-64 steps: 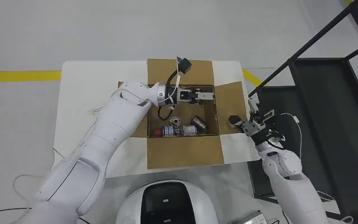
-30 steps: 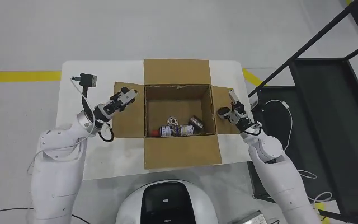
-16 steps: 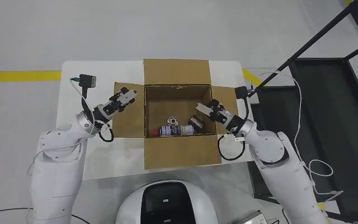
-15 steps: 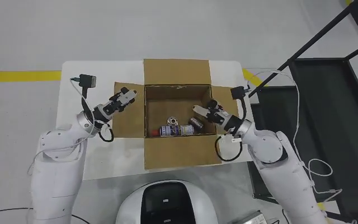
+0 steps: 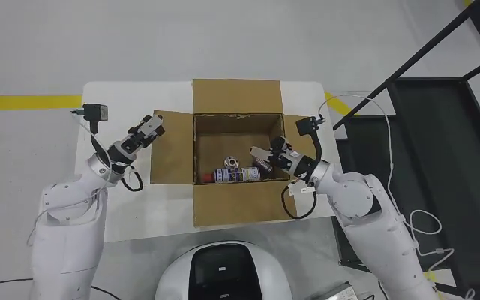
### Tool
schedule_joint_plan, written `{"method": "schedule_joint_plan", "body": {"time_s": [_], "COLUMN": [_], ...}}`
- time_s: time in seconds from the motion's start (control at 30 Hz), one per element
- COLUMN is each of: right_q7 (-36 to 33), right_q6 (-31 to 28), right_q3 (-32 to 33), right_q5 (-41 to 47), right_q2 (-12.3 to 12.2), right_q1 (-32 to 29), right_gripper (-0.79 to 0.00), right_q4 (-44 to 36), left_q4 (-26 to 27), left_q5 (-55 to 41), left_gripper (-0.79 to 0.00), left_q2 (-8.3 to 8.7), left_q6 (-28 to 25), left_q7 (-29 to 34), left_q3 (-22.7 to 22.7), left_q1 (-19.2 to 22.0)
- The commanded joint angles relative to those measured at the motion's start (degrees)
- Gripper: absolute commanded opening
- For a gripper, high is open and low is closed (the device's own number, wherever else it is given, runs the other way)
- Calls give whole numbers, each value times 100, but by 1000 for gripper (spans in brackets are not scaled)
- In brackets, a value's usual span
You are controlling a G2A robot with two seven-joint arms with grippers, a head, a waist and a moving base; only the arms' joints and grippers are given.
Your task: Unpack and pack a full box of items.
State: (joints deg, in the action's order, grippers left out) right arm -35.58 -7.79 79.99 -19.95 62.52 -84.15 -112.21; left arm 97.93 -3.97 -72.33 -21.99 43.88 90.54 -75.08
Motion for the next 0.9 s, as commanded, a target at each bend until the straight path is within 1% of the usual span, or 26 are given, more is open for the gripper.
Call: {"method": "schedule_joint_plan", "body": {"time_s": [0.0, 0.03, 0.1, 0.23, 0.33, 0.4, 0.47, 0.53, 0.87], "right_q7": [-303, -559, -1238, -1874, -2280, -2540, -2533, -2544, -2534], "right_q6": [-28, -41, -163, -419, -572, -604, -583, -577, -570], "right_q3": [-14, -40, -220, -706, -1125, -1404, -1615, -1781, -1802], "right_q5": [-214, -456, -1367, -1666, -1605, -1761, -1605, -1736, -1747], "right_q2": [-21, -39, -84, -56, -6, 27, 78, 107, 112], "right_q1": [143, 301, 733, 1612, 2134, 2435, 2635, 2804, 2823], "right_gripper": [0, 0, 0, 0, 0, 0, 0, 0, 0], "right_q4": [44, 69, 106, 485, 976, 1324, 1630, 1876, 1910], "left_q4": [44, 65, 79, 79, 79, 79, 79, 79, 79], "left_q5": [-1, -33, -115, -115, -115, -115, -115, -115, -115], "left_gripper": [0, 0, 0, 0, 0, 0, 0, 0, 0], "left_q2": [30, 41, 51, 51, 51, 51, 51, 51, 51], "left_q6": [-43, -61, -58, -58, -58, -58, -58, -58, -58], "left_q7": [-50, -60, -61, -61, -61, -61, -61, -61, -61], "left_q3": [169, 230, 281, 281, 281, 281, 281, 281, 281], "left_q1": [-98, -134, -165, -165, -165, -165, -165, -165, -165]}}
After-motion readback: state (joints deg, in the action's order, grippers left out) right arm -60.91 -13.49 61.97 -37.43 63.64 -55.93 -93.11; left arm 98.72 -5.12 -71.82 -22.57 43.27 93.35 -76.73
